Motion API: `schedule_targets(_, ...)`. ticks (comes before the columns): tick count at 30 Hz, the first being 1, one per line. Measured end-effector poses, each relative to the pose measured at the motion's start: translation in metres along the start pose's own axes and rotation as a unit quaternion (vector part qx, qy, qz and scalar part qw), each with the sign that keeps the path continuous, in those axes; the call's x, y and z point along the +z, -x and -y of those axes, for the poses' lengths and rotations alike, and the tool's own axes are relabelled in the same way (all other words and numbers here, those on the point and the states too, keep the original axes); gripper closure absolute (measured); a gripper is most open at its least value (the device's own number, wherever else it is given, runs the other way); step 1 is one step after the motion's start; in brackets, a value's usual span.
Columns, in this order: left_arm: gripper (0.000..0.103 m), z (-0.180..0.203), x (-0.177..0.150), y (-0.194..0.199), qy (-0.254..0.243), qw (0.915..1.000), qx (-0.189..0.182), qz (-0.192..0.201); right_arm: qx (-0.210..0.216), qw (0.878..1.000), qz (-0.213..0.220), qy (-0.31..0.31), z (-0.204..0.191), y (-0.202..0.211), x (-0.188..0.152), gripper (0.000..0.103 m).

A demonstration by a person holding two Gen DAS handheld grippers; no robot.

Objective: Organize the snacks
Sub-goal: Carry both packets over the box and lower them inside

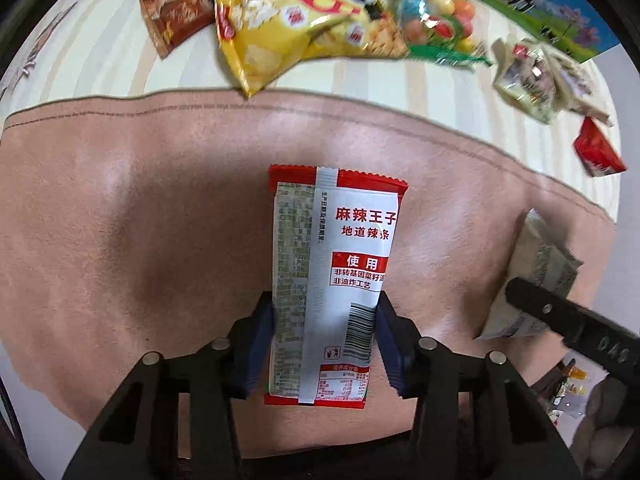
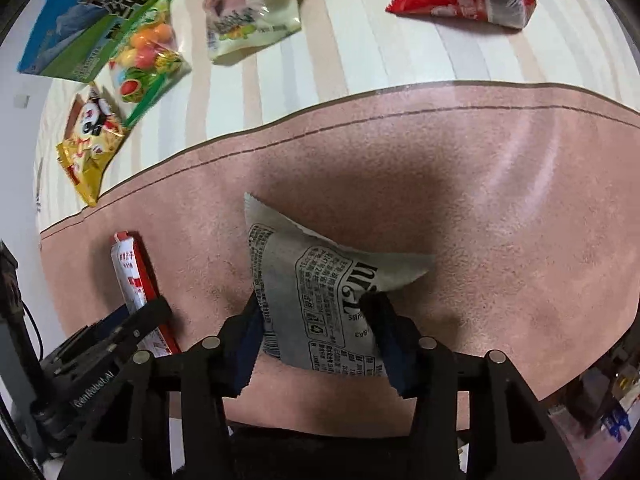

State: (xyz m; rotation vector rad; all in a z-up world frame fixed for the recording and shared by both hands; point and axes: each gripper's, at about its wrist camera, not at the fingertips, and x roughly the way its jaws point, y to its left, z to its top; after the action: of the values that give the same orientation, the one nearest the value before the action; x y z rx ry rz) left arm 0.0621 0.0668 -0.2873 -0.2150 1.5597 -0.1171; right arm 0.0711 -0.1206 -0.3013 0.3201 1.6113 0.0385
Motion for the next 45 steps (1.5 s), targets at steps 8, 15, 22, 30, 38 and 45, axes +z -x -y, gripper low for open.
schedule_targets(8, 0.058, 0.026, 0.02, 0.072, -0.002, 0.9963, -0.066, 0.055, 0.058, 0.997, 0.037, 0.017, -0.004, 0.061, 0.003, 0.05)
schedule_targets(15, 0.058, 0.036, 0.072, 0.169, -0.037, 0.9832, -0.118, 0.134, 0.115, 0.986, 0.107, 0.057, -0.035, 0.162, 0.034, 0.05)
schedule_targets(22, 0.058, 0.029, 0.157, 0.23, -0.062, 0.9774, -0.107, 0.172, 0.121, 0.974, 0.169, 0.093, -0.079, 0.225, 0.107, 0.05)
schedule_targets(30, 0.058, 0.017, 0.269, 0.206, -0.038, 0.9902, -0.082, 0.106, 0.08, 0.976, 0.164, 0.118, -0.13, 0.211, 0.203, 0.05)
schedule_targets(38, 0.058, -0.008, 0.317, 0.131, 0.009, 0.9974, -0.071, -0.003, 0.071, 0.985, 0.103, 0.116, -0.143, 0.15, 0.248, 0.05)
schedule_targets(45, 0.058, -0.015, 0.321, 0.099, 0.009, 0.9981, -0.053, -0.032, 0.062, 0.988, 0.072, 0.118, -0.148, 0.116, 0.261, 0.05)
